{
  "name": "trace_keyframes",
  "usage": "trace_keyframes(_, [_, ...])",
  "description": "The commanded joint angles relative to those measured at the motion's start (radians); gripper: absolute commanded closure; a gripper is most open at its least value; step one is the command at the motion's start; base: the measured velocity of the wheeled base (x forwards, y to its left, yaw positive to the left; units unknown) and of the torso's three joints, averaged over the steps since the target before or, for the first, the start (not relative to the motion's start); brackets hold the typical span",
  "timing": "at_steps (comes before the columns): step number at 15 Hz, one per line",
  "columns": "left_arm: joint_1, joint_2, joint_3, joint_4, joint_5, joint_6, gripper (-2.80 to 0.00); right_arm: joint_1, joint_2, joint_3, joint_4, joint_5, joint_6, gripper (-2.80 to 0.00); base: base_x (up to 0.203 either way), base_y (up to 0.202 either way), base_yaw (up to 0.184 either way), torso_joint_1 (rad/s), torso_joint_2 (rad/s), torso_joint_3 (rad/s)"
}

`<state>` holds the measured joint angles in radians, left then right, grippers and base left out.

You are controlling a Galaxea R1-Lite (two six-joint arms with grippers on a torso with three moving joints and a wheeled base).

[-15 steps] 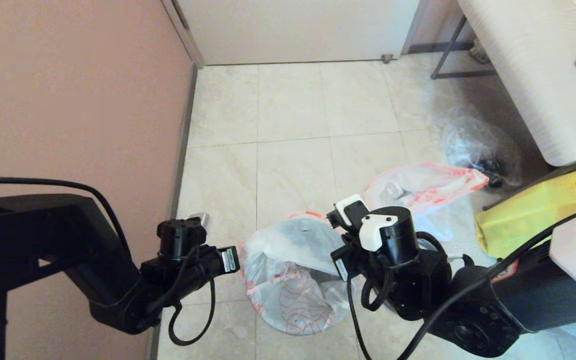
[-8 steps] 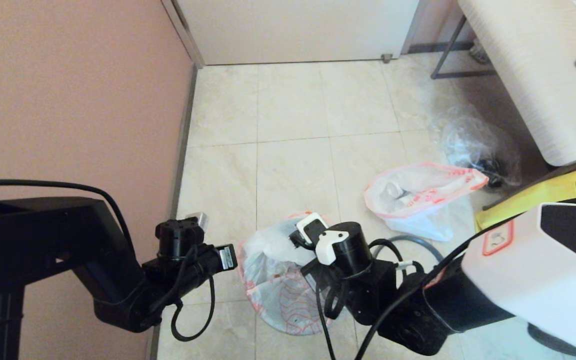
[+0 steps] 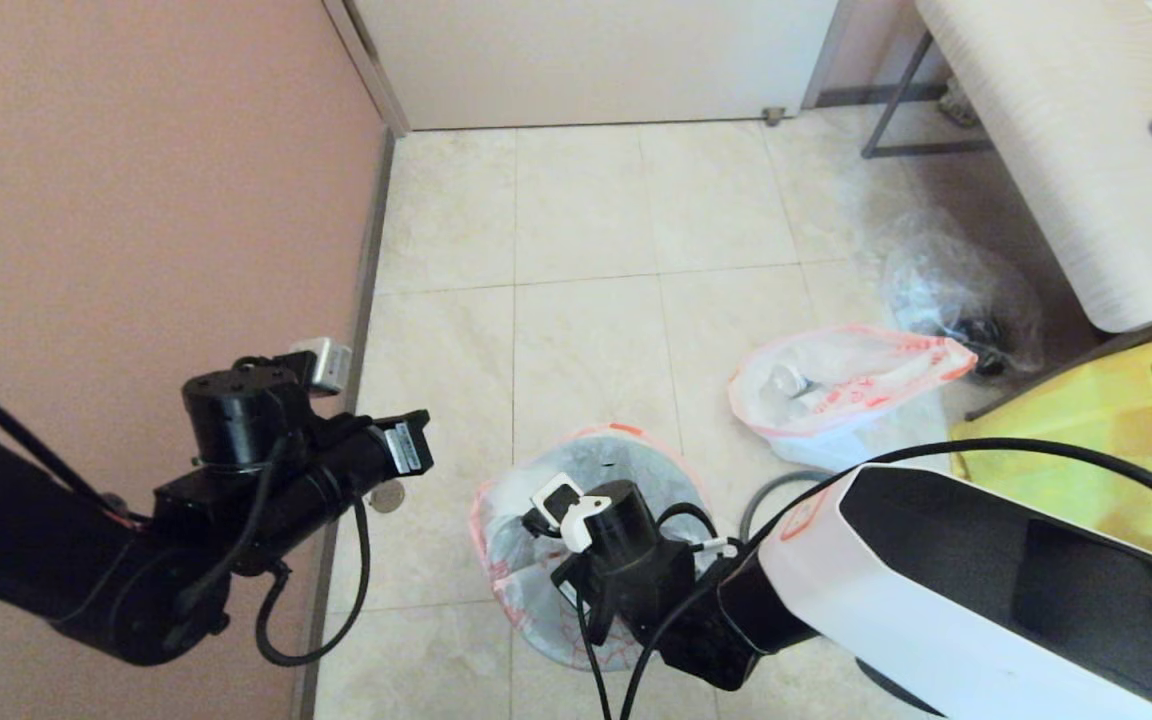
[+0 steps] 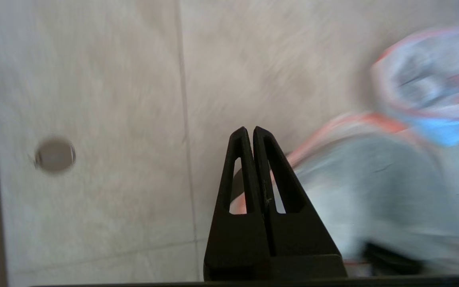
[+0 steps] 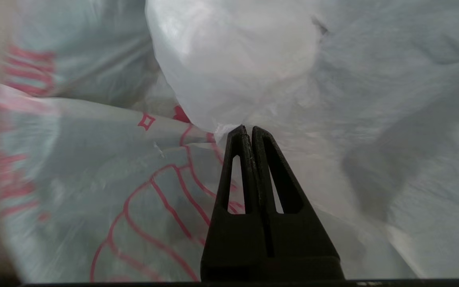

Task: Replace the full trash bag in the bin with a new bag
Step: Put the new garbage bag on the trash can

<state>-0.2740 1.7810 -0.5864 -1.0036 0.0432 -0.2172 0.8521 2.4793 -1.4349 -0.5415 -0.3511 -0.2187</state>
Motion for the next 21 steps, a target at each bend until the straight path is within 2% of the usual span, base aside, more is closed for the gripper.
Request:
trace_keyframes(1, [-0.012, -0.176, -0.019, 0.087, -0.001, 0.003, 0.0, -0.009, 0.103, -0.096, 0.033, 0.0, -0.002, 0.0, 0.0, 0.0, 0.0, 0.0, 0.0, 0.0])
trace_keyframes(3, [-0.017, -0.247, -0.044, 0.175, -0.002, 0.01, 0.0, -0.043, 0.181, -0.238, 0.111, 0.013, -0.002, 0.0, 0.0, 0.0, 0.0, 0.0, 0.0, 0.0])
trace_keyframes(7, [-0.017, -0.273, -0.049, 0.195, -0.003, 0.012, 0.0, -0.132, 0.324, -0.536, 0.325, 0.055, -0.002, 0.0, 0.0, 0.0, 0.0, 0.0, 0.0, 0.0])
trace_keyframes(10, [-0.02, -0.274, -0.052, 0.196, -0.003, 0.012, 0.0, -0.175, 0.349, -0.549, 0.388, 0.086, -0.002, 0.0, 0.0, 0.0, 0.0, 0.0, 0.0, 0.0])
trace_keyframes(13, [-0.019, -0.276, -0.053, 0.197, -0.003, 0.012, 0.0, -0.177, 0.332, -0.546, 0.396, 0.089, 0.001, 0.0, 0.0, 0.0, 0.0, 0.0, 0.0, 0.0])
trace_keyframes(15, [-0.021, -0.278, -0.054, 0.197, -0.004, 0.012, 0.0, -0.153, 0.269, -0.524, 0.397, 0.088, 0.017, 0.0, 0.0, 0.0, 0.0, 0.0, 0.0, 0.0])
trace_keyframes(17, [-0.039, -0.281, -0.064, 0.201, -0.003, 0.012, 0.0, -0.109, 0.157, -0.45, 0.397, 0.087, 0.073, 0.0, 0.0, 0.0, 0.0, 0.0, 0.0, 0.0])
trace_keyframes(18, [-0.048, -0.288, -0.064, 0.212, -0.003, 0.012, 0.0, -0.085, 0.079, -0.376, 0.398, 0.087, 0.107, 0.0, 0.0, 0.0, 0.0, 0.0, 0.0, 0.0])
trace_keyframes(21, [-0.096, -0.313, -0.064, 0.269, -0.003, 0.009, 0.0, -0.018, -0.171, -0.036, 0.411, 0.085, 0.196, 0.0, 0.0, 0.0, 0.0, 0.0, 0.0, 0.0])
